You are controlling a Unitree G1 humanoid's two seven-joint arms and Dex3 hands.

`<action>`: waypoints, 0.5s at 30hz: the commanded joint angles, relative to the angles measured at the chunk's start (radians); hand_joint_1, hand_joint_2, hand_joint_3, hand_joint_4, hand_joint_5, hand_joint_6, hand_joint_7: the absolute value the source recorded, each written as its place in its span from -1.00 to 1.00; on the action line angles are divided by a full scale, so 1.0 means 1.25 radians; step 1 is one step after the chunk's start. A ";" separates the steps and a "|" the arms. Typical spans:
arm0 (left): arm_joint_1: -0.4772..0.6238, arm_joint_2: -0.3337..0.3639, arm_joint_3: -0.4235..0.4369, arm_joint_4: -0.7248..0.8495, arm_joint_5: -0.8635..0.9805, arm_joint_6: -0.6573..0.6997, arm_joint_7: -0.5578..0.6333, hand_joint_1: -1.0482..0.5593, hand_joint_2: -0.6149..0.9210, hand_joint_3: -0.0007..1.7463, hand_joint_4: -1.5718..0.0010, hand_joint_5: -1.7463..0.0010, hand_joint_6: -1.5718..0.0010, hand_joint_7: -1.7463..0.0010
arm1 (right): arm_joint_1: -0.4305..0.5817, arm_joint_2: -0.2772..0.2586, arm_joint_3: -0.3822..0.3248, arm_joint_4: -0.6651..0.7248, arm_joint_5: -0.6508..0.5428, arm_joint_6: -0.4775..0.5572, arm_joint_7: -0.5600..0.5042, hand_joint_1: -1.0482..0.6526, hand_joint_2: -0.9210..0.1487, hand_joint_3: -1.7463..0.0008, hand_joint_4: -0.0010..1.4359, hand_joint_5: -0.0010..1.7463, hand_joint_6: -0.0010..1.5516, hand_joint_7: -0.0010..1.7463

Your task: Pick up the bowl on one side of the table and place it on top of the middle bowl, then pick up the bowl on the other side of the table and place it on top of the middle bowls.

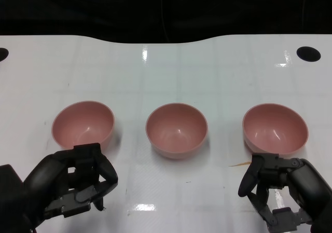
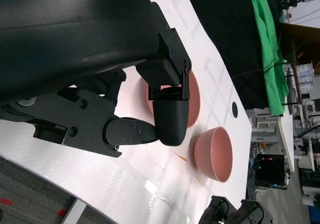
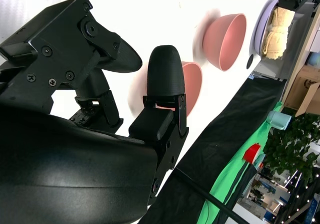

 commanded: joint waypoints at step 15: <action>0.002 0.004 0.010 -0.013 0.002 0.005 0.013 -0.23 1.00 -0.75 -0.06 -0.88 -0.01 -0.58 | 0.005 0.001 -0.017 -0.008 -0.001 0.005 -0.005 0.11 0.05 -0.42 0.13 0.87 0.03 0.51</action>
